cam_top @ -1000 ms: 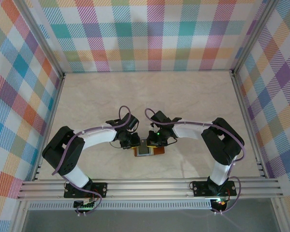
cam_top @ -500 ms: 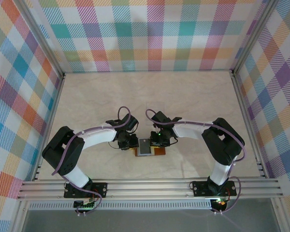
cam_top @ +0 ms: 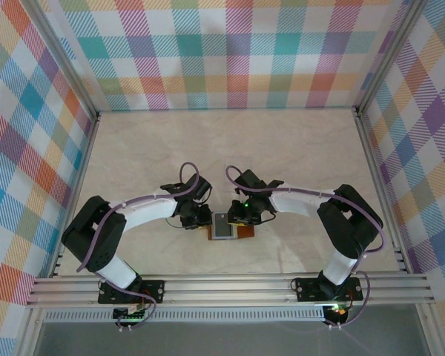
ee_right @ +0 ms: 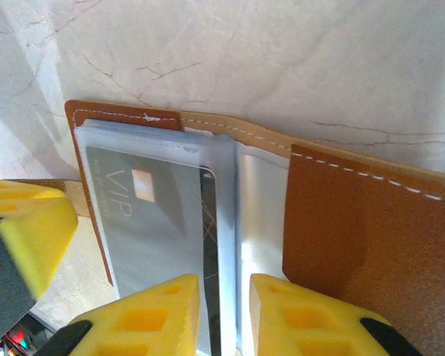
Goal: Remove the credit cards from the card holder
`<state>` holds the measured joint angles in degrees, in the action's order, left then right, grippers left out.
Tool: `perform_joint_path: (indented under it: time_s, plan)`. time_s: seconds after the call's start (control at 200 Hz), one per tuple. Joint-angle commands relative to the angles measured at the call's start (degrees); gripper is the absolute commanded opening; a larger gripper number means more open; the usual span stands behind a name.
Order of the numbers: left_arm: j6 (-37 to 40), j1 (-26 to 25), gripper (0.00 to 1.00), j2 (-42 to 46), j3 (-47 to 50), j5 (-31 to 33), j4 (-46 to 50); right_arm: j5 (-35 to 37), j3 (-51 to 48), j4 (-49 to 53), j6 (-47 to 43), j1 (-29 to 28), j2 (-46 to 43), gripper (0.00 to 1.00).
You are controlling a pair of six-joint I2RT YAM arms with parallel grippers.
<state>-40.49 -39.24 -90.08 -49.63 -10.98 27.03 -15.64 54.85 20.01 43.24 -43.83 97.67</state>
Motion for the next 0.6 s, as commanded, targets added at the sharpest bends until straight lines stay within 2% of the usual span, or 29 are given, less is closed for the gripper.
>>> perform_joint_path:
  time_s: [0.0, 0.165, 0.385, 0.595]
  plan:
    - [-1.45, -0.30, 0.20, 3.45, 1.05, -0.97, -0.68, -1.74, -0.87, -1.24, 0.04, 0.46, -1.31, 0.24]
    - [-2.49, -0.31, 0.21, 1.93, 1.03, -4.95, -4.11, -2.65, -1.21, -1.94, -0.35, 1.20, -0.47, 0.23]
    - [-1.80, -0.31, 0.21, -0.48, 1.60, -3.70, -3.60, -3.30, -2.49, -2.90, -0.27, 2.00, -0.50, 0.23]
    - [-1.63, -0.31, 0.21, -2.09, 2.52, -5.14, -5.77, -4.26, -2.82, -3.44, -0.77, 2.15, 0.00, 0.23]
